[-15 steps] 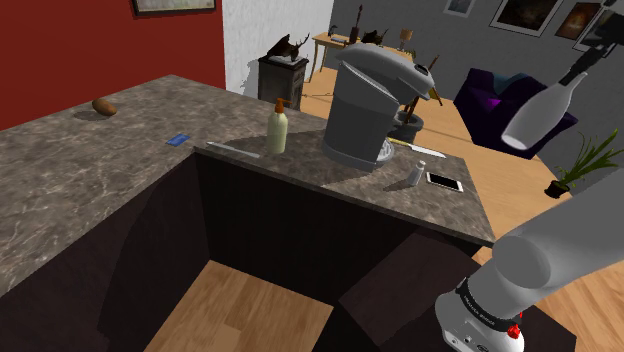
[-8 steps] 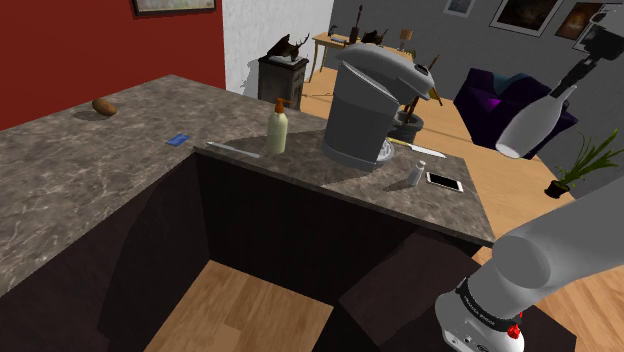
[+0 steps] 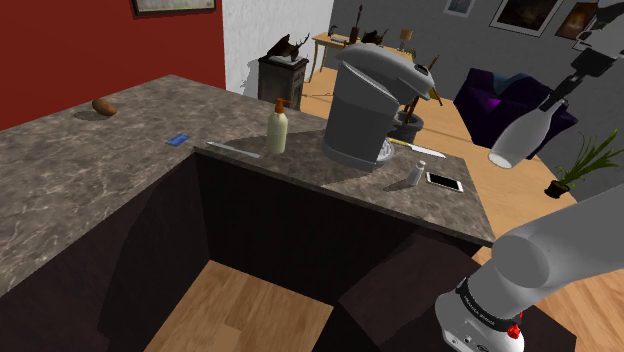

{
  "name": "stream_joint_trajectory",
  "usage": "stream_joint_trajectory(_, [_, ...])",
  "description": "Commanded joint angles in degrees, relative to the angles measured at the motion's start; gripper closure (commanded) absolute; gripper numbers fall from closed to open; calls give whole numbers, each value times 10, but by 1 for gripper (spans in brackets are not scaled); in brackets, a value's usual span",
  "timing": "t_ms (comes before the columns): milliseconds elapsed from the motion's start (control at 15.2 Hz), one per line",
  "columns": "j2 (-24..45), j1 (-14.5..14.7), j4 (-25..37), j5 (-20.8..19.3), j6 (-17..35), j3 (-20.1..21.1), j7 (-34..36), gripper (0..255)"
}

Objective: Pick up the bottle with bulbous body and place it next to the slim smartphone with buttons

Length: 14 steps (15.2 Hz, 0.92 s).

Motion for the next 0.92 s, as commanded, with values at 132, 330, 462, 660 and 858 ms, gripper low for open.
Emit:
stream_joint_trajectory(132, [-8, -3, -37, -5, 32, 1, 1, 255])
stream_joint_trajectory(330, [-13, -5, -65, -9, 55, 1, 1, 255])
stream_joint_trajectory(462, [-16, -6, -82, -11, 70, 0, 1, 255])
stream_joint_trajectory(660, [-19, -8, -107, -13, 93, -1, 1, 255])
stream_joint_trajectory(858, [-20, -10, -131, -15, 116, -3, -1, 255])
